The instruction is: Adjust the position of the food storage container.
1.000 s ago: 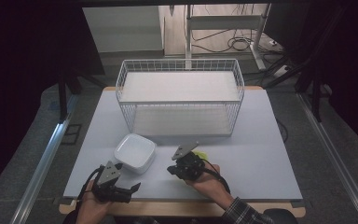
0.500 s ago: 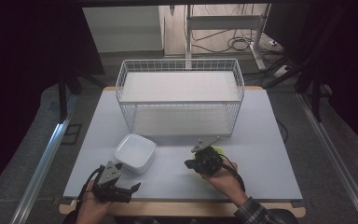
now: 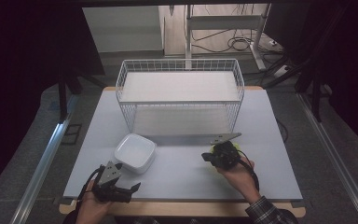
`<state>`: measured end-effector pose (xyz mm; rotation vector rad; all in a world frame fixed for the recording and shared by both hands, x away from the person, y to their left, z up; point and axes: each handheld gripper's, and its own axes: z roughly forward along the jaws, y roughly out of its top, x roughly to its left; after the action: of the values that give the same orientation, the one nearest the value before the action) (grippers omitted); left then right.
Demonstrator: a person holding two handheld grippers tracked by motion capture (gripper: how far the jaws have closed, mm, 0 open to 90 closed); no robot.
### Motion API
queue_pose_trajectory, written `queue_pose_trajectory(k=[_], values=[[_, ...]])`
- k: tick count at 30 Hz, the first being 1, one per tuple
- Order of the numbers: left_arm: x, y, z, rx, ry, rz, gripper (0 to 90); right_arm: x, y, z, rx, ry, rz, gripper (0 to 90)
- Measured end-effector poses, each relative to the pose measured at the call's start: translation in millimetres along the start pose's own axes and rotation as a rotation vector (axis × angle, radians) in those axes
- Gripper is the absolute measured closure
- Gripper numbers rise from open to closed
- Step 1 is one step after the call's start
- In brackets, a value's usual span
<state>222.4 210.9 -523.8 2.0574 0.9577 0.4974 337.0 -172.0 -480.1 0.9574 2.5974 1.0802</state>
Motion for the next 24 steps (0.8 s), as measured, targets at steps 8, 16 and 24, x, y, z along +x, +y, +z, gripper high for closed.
queue_pose_trajectory(k=[8, 16, 24], values=[[0.2, 0.2, 0.0, 0.004, -0.002, -0.016, 3.1, -25.3, -10.3, -14.9, -0.018, -0.061, 0.059, 89.2], [-0.5, 1.8, -0.1, 0.027, -0.003, -0.038, 3.6, -46.5, -23.3, -32.0, -0.036, -0.122, 0.113, 89.2], [1.7, 3.9, -6.3, 0.033, 0.014, -0.053, 10.9, -45.3, -25.9, -37.5, -0.054, -0.126, 0.117, 89.3]])
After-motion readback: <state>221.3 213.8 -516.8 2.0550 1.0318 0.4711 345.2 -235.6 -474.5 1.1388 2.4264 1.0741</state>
